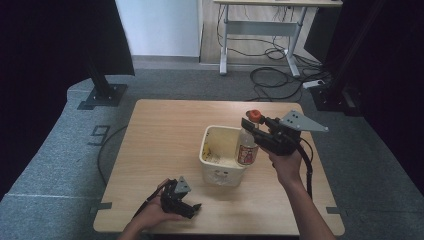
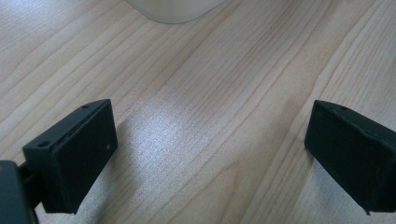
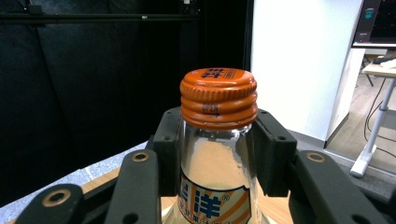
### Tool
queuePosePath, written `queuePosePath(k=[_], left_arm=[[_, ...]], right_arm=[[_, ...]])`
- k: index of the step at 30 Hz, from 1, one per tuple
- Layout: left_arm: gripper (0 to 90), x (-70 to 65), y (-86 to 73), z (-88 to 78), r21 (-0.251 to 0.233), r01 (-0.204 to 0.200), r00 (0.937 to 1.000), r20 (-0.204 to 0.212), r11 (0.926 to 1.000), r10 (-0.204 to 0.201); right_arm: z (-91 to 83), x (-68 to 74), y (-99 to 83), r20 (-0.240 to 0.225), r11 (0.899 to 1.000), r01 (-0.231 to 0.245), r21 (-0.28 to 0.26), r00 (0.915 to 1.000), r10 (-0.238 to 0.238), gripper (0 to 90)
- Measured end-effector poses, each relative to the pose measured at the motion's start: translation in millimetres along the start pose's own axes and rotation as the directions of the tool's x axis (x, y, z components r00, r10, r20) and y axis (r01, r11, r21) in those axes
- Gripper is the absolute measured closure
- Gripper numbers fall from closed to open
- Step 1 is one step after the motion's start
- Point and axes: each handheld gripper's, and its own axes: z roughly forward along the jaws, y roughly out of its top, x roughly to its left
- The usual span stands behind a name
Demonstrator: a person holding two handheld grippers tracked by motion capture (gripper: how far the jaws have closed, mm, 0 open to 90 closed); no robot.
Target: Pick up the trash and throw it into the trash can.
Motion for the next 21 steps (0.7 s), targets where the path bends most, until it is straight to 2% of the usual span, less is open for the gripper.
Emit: queuePosePath(k=[8,14,21], left_arm=[[2.5,-0.1,0.0,-0.1,0.0,0.001,1.0,0.002,1.0,-0.001],[2.5,-0.1,0.0,-0.1,0.001,0.0,1.0,0.003,1.0,0.0],[2.5,-0.1,0.1,-0.2,0.001,0.0,1.0,0.002,1.0,0.0]], right_arm=[[11.5,3.1,-5.0,-0.003,1.0,-0.007,0.018,1.0,0.007,58.5],[18.3,6.5,-10.4,-0.002,0.999,0.01,0.041,1.0,-0.01,58.5],[24.4,6.3,-22.0,-0.006,0.997,0.006,0.071,1.0,-0.006,58.5]])
